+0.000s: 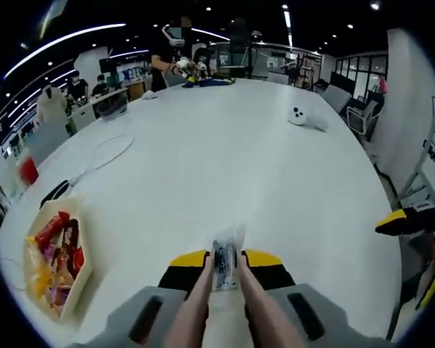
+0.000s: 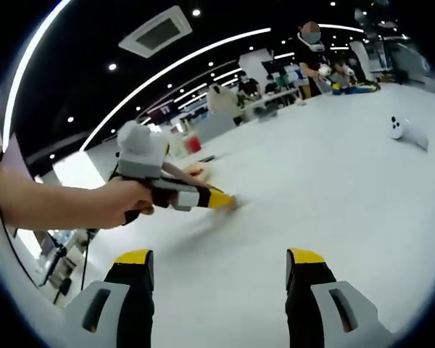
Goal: Place the target food into the container with the food tongs after gripping and lifting it, then release it inside without dropping or visibly crushing the food.
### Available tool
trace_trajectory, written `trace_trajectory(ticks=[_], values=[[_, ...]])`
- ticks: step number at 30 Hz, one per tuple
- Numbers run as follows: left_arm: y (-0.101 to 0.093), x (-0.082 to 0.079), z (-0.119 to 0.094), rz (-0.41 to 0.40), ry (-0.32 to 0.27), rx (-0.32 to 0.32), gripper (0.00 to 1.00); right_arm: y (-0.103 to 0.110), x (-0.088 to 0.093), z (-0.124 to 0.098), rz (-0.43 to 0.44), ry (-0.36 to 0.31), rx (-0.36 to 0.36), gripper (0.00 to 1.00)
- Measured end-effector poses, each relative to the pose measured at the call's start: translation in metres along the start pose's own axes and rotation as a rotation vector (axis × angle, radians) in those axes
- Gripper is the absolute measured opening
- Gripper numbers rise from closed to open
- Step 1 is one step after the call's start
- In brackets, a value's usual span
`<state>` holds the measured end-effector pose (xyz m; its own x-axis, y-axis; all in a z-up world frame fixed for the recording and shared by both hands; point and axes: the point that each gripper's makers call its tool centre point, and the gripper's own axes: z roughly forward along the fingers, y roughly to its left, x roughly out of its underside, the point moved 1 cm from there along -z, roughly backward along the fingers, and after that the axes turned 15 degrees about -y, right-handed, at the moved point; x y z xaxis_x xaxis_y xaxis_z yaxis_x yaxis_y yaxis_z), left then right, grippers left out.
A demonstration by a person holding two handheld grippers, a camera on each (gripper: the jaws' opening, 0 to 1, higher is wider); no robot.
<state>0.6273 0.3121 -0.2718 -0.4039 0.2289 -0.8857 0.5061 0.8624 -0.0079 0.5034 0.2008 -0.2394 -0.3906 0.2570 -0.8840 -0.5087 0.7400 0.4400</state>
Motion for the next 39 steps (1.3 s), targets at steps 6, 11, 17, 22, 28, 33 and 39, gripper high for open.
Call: trace_trajectory(ticks=[6, 11, 17, 22, 28, 33, 39], values=[[0.005, -0.015, -0.012, -0.068, -0.051, -0.038, 0.14, 0.003, -0.004, -0.001, -0.014, -0.005, -0.012, 0.75], [0.012, -0.034, -0.023, -0.121, -0.106, -0.074, 0.15, 0.004, -0.006, 0.001, -0.012, -0.010, -0.022, 0.75], [0.021, -0.052, -0.038, -0.102, -0.162, -0.114, 0.16, 0.013, -0.005, 0.006, -0.021, -0.009, -0.055, 0.75], [0.030, -0.056, -0.048, -0.111, -0.186, -0.139, 0.16, 0.016, -0.006, 0.006, -0.031, -0.009, -0.073, 0.75], [0.036, -0.069, -0.061, -0.112, -0.225, -0.170, 0.16, 0.020, -0.011, 0.010, -0.039, -0.016, -0.089, 0.75], [0.046, -0.082, -0.071, -0.093, -0.265, -0.204, 0.16, 0.029, -0.010, 0.010, -0.053, -0.010, -0.120, 0.75], [0.057, -0.092, -0.077, -0.082, -0.284, -0.232, 0.16, 0.032, -0.010, 0.009, -0.049, -0.013, -0.133, 0.75]])
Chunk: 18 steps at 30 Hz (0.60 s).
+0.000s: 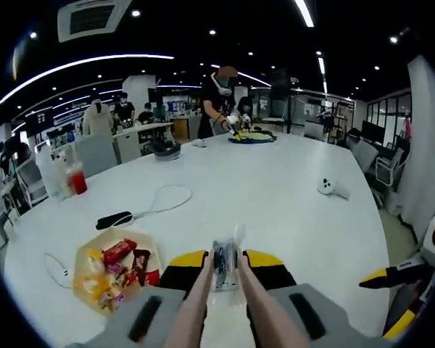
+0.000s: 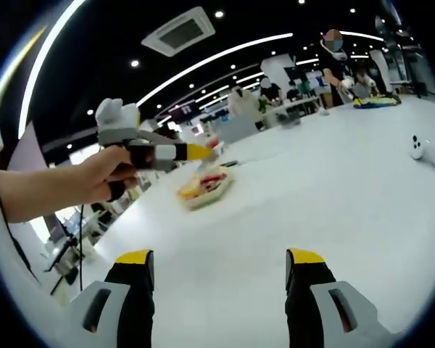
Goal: Place the target food into the container with the food tongs after gripping and lifting it, then release it inside without dropping or visibly crushing the food.
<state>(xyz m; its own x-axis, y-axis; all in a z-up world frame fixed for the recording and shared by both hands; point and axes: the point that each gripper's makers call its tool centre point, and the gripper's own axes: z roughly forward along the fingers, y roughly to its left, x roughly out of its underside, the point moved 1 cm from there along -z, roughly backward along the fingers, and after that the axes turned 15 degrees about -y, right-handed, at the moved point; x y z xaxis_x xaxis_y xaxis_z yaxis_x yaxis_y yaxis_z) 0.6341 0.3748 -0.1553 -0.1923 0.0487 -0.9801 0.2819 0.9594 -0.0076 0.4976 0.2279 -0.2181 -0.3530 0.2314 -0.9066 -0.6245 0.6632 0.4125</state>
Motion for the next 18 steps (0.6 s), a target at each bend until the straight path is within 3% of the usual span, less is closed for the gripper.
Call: trace_trajectory(ticks=[18], values=[[0.054, -0.031, -0.007, 0.033, -0.043, -0.108, 0.16, 0.007, 0.001, -0.003, 0.004, -0.013, -0.006, 0.74]])
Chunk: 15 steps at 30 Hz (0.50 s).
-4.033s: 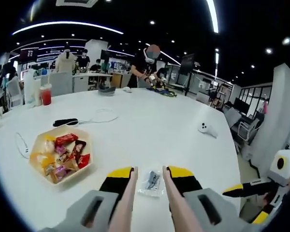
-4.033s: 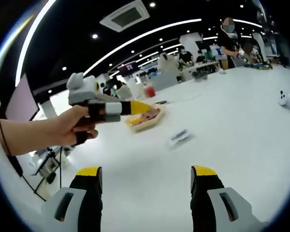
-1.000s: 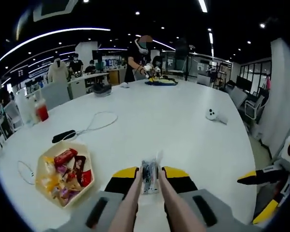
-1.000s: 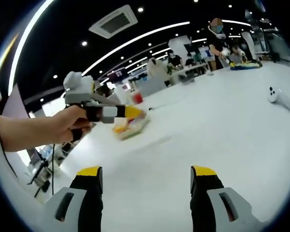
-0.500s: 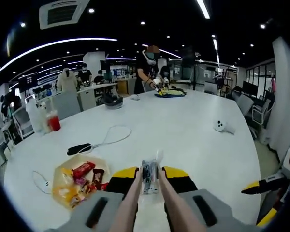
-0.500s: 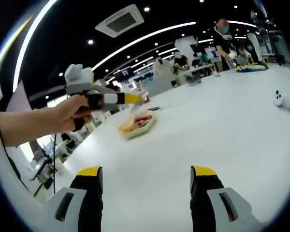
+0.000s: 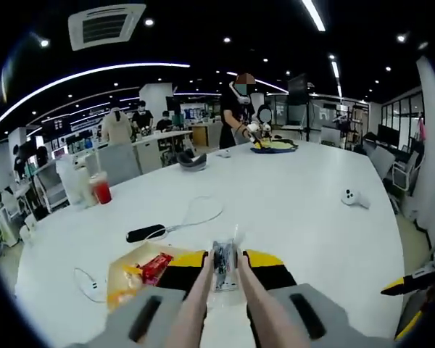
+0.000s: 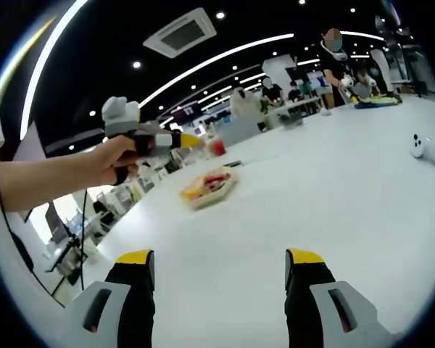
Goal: Place the target food into the container with the food tongs after gripping and lifting it, then release it inside without dropping or visibly crushing the food.
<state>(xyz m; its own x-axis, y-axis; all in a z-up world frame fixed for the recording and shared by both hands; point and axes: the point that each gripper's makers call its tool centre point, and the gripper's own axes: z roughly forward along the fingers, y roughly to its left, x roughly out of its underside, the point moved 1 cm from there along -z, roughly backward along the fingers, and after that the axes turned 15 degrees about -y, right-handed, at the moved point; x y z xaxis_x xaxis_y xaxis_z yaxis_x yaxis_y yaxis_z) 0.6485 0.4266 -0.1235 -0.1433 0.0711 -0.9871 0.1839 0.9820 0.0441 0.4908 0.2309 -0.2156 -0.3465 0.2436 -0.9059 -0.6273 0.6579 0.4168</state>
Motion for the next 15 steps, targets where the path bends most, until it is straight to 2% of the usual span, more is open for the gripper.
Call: trace_trajectory(ticks=[9, 13, 15], values=[[0.030, -0.021, 0.008, 0.042, -0.028, -0.023, 0.16, -0.002, -0.006, -0.001, -0.001, -0.028, 0.026, 0.74], [0.042, -0.020, 0.009, 0.065, -0.017, -0.023, 0.16, 0.004, -0.009, 0.003, -0.014, -0.033, 0.015, 0.74], [0.046, -0.022, 0.010, 0.113, -0.008, -0.018, 0.17, 0.005, -0.009, 0.003, -0.019, -0.036, 0.012, 0.74]])
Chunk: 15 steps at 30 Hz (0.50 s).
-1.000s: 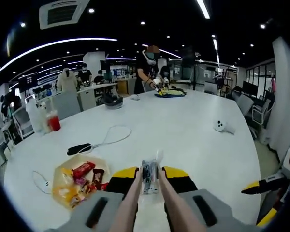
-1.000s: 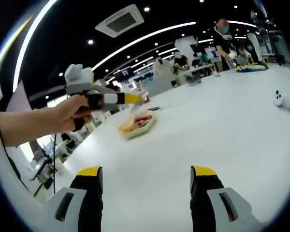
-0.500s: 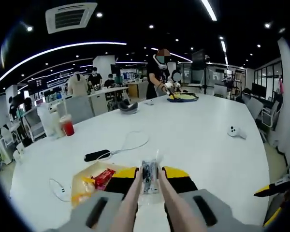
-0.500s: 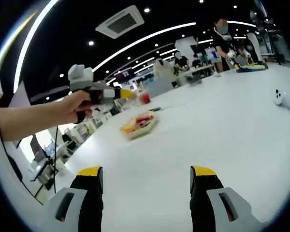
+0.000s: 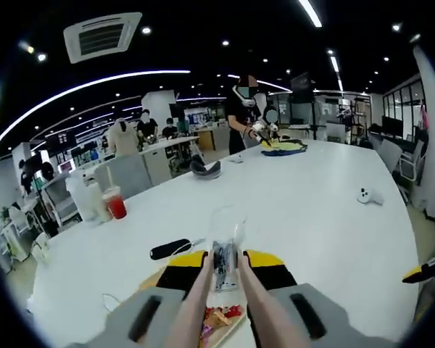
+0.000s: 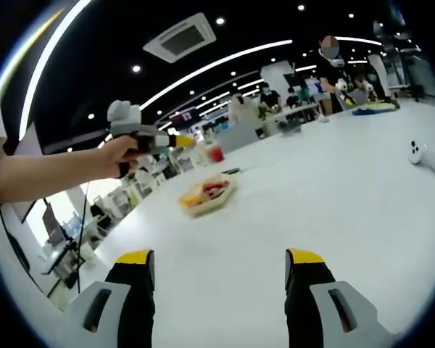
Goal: Place the target food into the container with the food tongs after gripping and lifting it, then release it inside without dropping or visibly crushing the food.
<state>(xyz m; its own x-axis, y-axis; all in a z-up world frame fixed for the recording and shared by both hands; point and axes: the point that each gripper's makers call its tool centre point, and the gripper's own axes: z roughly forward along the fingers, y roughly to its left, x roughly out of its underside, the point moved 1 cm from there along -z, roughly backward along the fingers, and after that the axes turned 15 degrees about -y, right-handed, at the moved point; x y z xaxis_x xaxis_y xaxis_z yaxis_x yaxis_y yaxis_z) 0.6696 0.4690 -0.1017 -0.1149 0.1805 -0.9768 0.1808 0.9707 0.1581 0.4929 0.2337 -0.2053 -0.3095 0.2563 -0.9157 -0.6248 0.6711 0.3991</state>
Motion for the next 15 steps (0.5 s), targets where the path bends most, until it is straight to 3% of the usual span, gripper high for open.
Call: trace_trajectory(ticks=[15], values=[[0.054, -0.018, 0.026, 0.097, 0.009, 0.024, 0.17, 0.002, 0.002, -0.002, -0.014, 0.008, 0.010, 0.74]])
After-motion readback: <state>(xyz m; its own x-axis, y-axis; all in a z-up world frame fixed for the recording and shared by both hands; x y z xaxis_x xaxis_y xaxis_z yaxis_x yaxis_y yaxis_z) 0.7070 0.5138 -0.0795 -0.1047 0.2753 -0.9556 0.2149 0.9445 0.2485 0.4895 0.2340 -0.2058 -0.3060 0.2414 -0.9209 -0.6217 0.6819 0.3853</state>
